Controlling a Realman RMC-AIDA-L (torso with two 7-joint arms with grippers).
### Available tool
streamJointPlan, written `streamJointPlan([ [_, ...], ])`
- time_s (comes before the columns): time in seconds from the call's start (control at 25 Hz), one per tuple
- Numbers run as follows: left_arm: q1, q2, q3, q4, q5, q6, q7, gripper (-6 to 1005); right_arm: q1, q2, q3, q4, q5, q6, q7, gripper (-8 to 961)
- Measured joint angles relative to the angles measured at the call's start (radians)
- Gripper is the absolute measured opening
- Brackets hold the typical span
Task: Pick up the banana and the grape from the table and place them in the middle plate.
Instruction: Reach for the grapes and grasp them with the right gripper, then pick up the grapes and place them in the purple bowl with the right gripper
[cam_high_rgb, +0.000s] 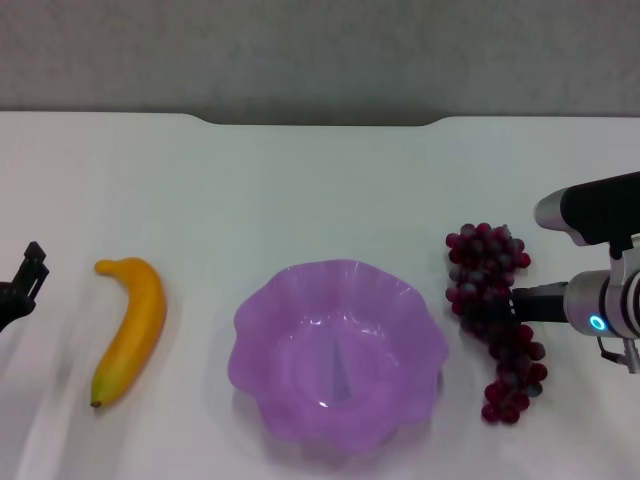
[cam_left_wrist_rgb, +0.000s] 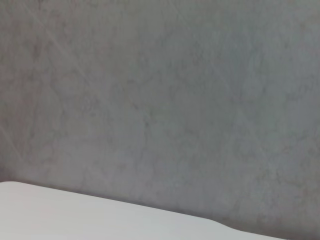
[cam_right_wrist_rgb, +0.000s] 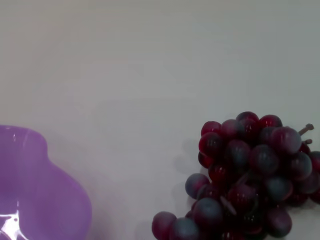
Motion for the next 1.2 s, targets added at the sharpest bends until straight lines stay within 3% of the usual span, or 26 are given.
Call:
streamJointPlan([
  [0.28, 0.002, 0.000, 0.000, 0.000, -0.001, 0.000, -0.001, 674, 0.000, 0.000, -0.002, 0.004, -0.004, -0.002, -0.004, 794],
  [0.48, 0.005, 0.000, 0.000, 0.000, -0.003, 0.000, -0.001, 674, 0.000, 0.000, -0.002, 0.006, -0.006, -0.002, -0.012, 540],
  [0.72, 0.007, 0.000, 0.000, 0.000, -0.006, 0.000, -0.001, 674, -0.003, 0.000, -0.002, 0.006, -0.007, -0.007, -0.019, 447],
  [1.2, 0.009, 0.001, 0.000, 0.000, -0.008, -0.001, -0.002, 674, -0.049, 0.002, -0.015, 0.068, -0.007, -0.039, -0.030, 407],
])
